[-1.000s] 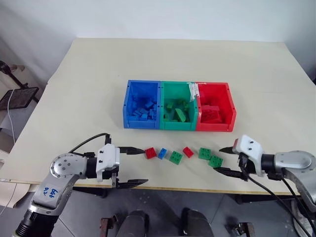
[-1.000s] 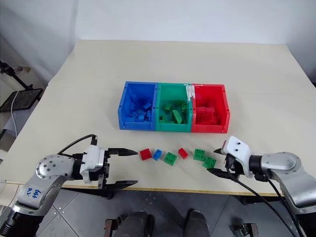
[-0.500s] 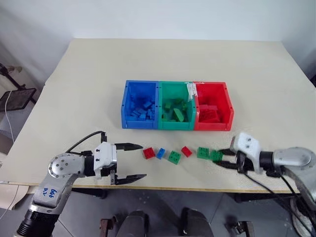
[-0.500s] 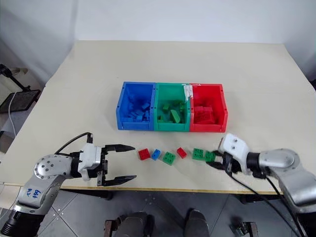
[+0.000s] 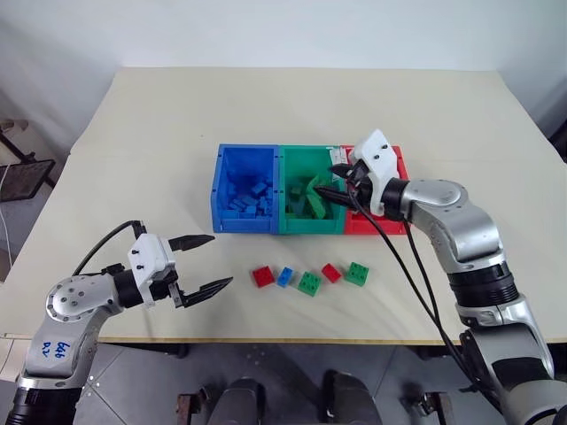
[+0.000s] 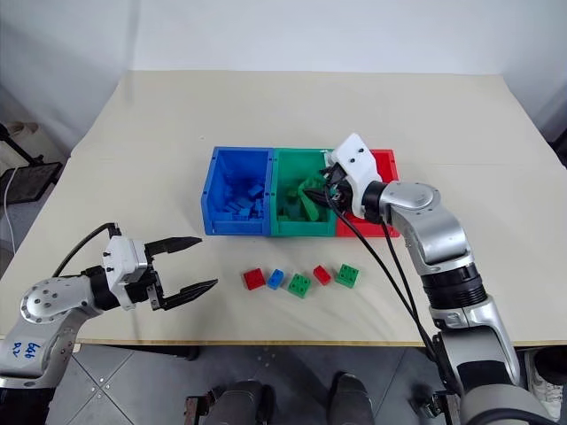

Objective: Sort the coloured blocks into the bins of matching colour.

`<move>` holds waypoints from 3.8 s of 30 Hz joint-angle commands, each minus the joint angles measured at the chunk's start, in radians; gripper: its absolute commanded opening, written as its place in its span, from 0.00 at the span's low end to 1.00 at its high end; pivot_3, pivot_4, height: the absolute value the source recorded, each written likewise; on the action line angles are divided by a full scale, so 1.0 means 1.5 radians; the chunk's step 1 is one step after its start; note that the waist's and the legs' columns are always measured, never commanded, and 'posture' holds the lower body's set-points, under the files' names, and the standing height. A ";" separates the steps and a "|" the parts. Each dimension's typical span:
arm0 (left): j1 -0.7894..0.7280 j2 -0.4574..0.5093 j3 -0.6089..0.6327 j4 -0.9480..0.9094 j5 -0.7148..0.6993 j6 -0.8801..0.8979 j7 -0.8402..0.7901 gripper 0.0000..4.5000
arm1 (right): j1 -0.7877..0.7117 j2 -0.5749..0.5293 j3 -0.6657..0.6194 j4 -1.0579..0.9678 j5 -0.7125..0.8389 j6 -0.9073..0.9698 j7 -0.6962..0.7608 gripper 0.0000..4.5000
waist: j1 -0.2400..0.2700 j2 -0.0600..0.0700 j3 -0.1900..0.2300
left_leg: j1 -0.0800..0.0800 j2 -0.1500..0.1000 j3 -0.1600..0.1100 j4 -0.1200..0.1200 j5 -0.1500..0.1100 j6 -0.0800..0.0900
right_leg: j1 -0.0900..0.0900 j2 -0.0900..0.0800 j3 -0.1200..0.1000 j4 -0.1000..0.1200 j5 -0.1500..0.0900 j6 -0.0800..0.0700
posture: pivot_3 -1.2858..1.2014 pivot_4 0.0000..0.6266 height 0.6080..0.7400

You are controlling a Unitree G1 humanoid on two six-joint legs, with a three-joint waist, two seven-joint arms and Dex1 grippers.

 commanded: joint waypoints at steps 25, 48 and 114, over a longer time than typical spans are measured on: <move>-0.186 -0.031 -0.176 0.046 0.051 -0.025 -0.083 1.00 | 0.583 -0.250 -0.398 -0.175 0.114 -0.278 0.301 0.99 | 0.014 -0.001 0.000 | 0.000 0.001 0.010 0.001 0.000 0.002 | -0.004 -0.001 0.004 0.001 0.000 0.000 | 0.52 0.24 1.00; -0.078 -0.004 -0.087 -0.019 0.025 0.002 -0.049 1.00 | 0.297 -0.280 0.054 -0.295 -0.051 0.049 0.206 0.34 | 0.019 -0.001 0.000 | -0.005 0.001 0.007 0.005 0.000 0.001 | -0.006 -0.001 0.001 0.002 0.000 0.000 | 0.52 0.24 1.00; -0.092 -0.017 -0.117 0.050 0.027 -0.062 -0.107 1.00 | 0.261 -0.159 0.016 -0.126 -0.033 -0.170 0.312 0.99 | 0.015 -0.001 0.000 | -0.004 0.001 0.008 0.005 -0.001 0.001 | -0.006 -0.002 -0.001 0.003 0.001 -0.001 | 0.52 0.24 1.00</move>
